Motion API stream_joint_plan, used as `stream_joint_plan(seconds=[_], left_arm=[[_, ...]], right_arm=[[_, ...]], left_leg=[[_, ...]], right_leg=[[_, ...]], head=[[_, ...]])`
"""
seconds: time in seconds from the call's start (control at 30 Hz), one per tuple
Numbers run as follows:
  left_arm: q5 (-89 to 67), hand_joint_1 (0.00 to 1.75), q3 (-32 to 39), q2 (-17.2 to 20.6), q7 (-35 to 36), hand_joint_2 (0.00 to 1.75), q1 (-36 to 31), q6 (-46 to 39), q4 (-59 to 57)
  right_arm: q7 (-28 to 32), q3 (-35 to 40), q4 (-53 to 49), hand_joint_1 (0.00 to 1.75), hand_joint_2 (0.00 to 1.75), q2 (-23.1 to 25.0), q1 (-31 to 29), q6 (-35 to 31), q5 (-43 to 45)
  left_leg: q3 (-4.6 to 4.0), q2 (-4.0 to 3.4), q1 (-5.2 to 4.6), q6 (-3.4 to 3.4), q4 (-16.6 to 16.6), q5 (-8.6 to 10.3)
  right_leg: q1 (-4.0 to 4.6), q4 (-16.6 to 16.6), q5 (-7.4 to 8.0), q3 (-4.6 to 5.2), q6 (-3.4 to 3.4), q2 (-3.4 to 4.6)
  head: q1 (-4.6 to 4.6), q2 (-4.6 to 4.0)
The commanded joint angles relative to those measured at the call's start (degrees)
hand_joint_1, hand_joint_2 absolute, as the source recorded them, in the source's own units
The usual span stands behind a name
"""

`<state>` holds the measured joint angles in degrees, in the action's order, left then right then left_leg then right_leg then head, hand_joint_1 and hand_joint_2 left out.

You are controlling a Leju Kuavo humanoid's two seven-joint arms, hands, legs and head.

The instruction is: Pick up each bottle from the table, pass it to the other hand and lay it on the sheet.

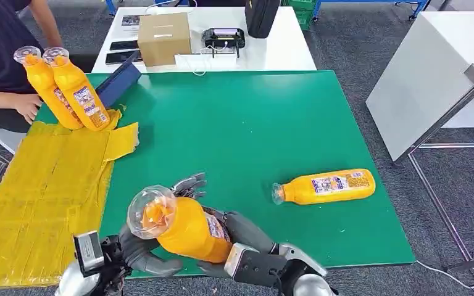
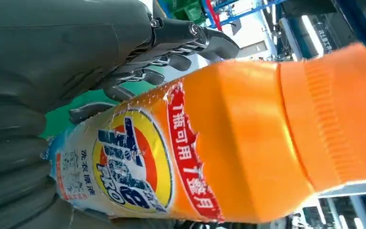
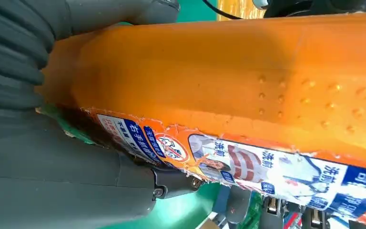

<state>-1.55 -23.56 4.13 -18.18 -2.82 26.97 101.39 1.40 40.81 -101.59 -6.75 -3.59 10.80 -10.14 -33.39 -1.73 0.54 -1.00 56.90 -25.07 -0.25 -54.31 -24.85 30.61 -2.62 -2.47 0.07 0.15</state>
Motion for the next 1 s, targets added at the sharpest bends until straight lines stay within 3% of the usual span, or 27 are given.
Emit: stream_joint_plan(seconds=[0.03,0.33,0.37,0.4,1.0], left_arm=[[-4.0,0.00,-2.4,2.6,-1.2,1.75,-2.6,-0.6,-2.0],[-3.1,0.02,-4.5,4.7,-1.3,1.75,-5.0,1.5,-2.4],[-2.8,1.26,-4.7,4.6,-1.1,1.75,-5.4,1.6,-2.3],[-2.6,1.75,-4.8,4.7,-1.0,1.75,-5.6,1.7,-2.1],[-1.9,1.75,-4.9,5.2,-1.3,1.75,-5.0,1.1,-1.5]], right_arm=[[0.4,-0.7,0.5,1.75,1.75,-0.7,-0.6,0.9,0.6],[0.4,0.4,4.4,1.75,1.75,-1.2,-1.1,1.7,1.8],[1.2,-0.4,5.6,1.75,1.75,1.3,-0.5,2.6,2.2],[1.2,-0.3,6.1,1.75,1.75,2.0,-0.5,2.9,1.6],[1.2,0.1,7.4,1.75,1.75,1.8,-0.3,3.4,1.3]], left_leg=[[0.16,0.26,-0.06,0.05,0.0,-0.04],[0.17,0.28,-0.04,0.05,0.0,0.00],[0.09,0.15,-0.01,0.03,0.0,0.02],[0.07,0.12,0.01,0.03,0.0,0.02],[0.07,0.10,0.02,0.04,0.0,0.01]], right_leg=[[-0.10,-0.1,-0.13,-0.15,0.10,0.16],[-0.07,-0.1,-0.09,-0.16,0.11,0.13],[-0.02,0.0,-0.02,-0.10,0.06,0.09],[0.00,0.0,-0.01,-0.08,0.06,0.07],[0.01,0.0,-0.01,-0.08,0.05,0.08]], head=[[0.00,0.00],[0.00,0.00],[0.00,0.00],[0.00,0.00],[0.00,0.00]])
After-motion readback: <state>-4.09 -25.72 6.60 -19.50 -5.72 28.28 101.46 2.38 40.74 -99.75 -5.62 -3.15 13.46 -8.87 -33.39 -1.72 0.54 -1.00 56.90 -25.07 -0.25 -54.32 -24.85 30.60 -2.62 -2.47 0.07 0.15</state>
